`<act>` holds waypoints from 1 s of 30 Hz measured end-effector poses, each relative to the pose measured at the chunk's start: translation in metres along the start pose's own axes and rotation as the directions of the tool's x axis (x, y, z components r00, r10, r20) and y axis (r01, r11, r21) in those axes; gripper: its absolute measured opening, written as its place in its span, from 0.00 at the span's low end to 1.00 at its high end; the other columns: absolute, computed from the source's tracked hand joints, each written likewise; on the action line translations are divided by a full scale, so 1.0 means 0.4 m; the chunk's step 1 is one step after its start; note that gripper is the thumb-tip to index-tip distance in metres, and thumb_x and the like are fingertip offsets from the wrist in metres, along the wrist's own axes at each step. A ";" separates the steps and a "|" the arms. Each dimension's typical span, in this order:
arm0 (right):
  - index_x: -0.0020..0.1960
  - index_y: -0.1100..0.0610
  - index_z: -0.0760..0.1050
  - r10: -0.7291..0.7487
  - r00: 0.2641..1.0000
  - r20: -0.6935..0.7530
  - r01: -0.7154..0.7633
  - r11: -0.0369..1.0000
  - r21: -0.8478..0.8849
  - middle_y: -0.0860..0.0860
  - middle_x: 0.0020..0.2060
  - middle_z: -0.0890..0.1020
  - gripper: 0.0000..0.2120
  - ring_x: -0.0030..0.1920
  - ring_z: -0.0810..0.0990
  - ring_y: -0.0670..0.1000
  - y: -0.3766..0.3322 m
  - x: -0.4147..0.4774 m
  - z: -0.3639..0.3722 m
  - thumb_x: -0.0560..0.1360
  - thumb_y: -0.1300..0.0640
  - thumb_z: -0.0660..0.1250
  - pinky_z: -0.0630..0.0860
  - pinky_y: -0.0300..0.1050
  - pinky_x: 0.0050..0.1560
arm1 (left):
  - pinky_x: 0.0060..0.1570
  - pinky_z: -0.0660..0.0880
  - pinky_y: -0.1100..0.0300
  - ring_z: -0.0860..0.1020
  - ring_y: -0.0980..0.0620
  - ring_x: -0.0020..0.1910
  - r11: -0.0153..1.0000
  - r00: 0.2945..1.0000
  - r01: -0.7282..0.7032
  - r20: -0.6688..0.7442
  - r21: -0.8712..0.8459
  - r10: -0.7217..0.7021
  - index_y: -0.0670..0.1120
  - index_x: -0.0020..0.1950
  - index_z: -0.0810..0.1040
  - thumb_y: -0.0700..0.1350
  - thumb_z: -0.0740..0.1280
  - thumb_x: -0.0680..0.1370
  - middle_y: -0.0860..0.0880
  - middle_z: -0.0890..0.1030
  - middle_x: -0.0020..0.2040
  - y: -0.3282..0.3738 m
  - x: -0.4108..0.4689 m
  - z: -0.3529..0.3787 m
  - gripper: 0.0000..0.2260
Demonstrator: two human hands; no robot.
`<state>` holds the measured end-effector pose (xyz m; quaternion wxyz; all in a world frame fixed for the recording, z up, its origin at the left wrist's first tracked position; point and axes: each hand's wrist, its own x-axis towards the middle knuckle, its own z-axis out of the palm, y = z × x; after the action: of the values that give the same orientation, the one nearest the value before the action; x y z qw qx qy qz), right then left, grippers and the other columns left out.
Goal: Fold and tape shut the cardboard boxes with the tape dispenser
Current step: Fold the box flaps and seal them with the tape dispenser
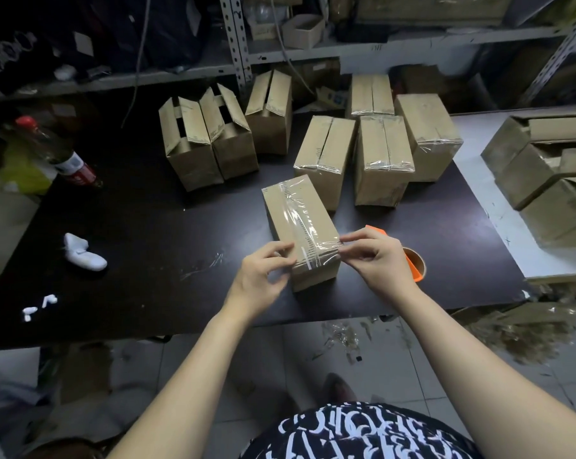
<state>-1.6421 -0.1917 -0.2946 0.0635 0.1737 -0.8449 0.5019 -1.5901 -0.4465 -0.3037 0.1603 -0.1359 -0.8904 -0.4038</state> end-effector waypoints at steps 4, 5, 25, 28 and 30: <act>0.46 0.60 0.88 -0.010 1.000 0.014 0.010 1.000 0.007 0.50 0.46 0.86 0.05 0.50 0.84 0.45 -0.002 -0.007 -0.007 0.71 0.68 0.79 0.82 0.43 0.50 | 0.60 0.77 0.64 0.84 0.46 0.52 1.000 1.000 -0.004 -0.022 0.002 0.004 0.38 0.54 0.87 0.28 0.78 0.70 0.44 0.84 0.62 0.003 -0.015 0.010 0.14; 0.45 0.60 0.88 -0.010 1.000 0.023 0.010 1.000 0.007 0.50 0.45 0.85 0.05 0.51 0.84 0.44 -0.004 -0.007 -0.010 0.71 0.68 0.79 0.82 0.41 0.50 | 0.61 0.77 0.65 0.84 0.47 0.52 1.000 1.000 -0.009 -0.028 0.000 0.009 0.38 0.54 0.87 0.29 0.78 0.70 0.44 0.84 0.62 0.006 -0.017 0.011 0.14; 0.45 0.56 0.88 -0.095 0.995 0.031 0.097 0.993 -0.070 0.47 0.43 0.82 0.07 0.53 0.83 0.40 0.005 -0.012 -0.024 0.72 0.67 0.79 0.76 0.32 0.50 | 0.54 0.81 0.51 0.85 0.50 0.55 0.999 0.954 0.005 -0.300 -0.053 -0.021 0.37 0.44 0.86 0.29 0.75 0.73 0.44 0.86 0.57 0.037 -0.021 0.053 0.05; 0.45 0.58 0.88 -0.090 0.994 0.057 0.094 0.993 -0.072 0.51 0.43 0.81 0.07 0.54 0.81 0.34 0.011 -0.020 -0.007 0.72 0.69 0.78 0.75 0.29 0.50 | 0.53 0.82 0.49 0.85 0.49 0.55 0.999 0.950 -0.002 -0.312 -0.032 -0.008 0.36 0.44 0.86 0.28 0.74 0.73 0.44 0.85 0.58 0.023 -0.040 0.065 0.05; 0.45 0.60 0.88 -0.091 0.994 0.056 0.094 0.994 -0.055 0.53 0.44 0.82 0.07 0.55 0.81 0.34 0.016 -0.023 0.002 0.72 0.70 0.78 0.76 0.29 0.50 | 0.54 0.82 0.50 0.85 0.48 0.54 1.000 0.939 0.008 -0.344 -0.019 -0.014 0.37 0.42 0.85 0.27 0.74 0.73 0.46 0.85 0.57 0.023 -0.057 0.072 0.05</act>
<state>-1.6356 -0.1873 -0.3029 0.0690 0.2243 -0.8514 0.4691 -1.5711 -0.4211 -0.3243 0.3098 -0.0596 -0.8460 -0.4299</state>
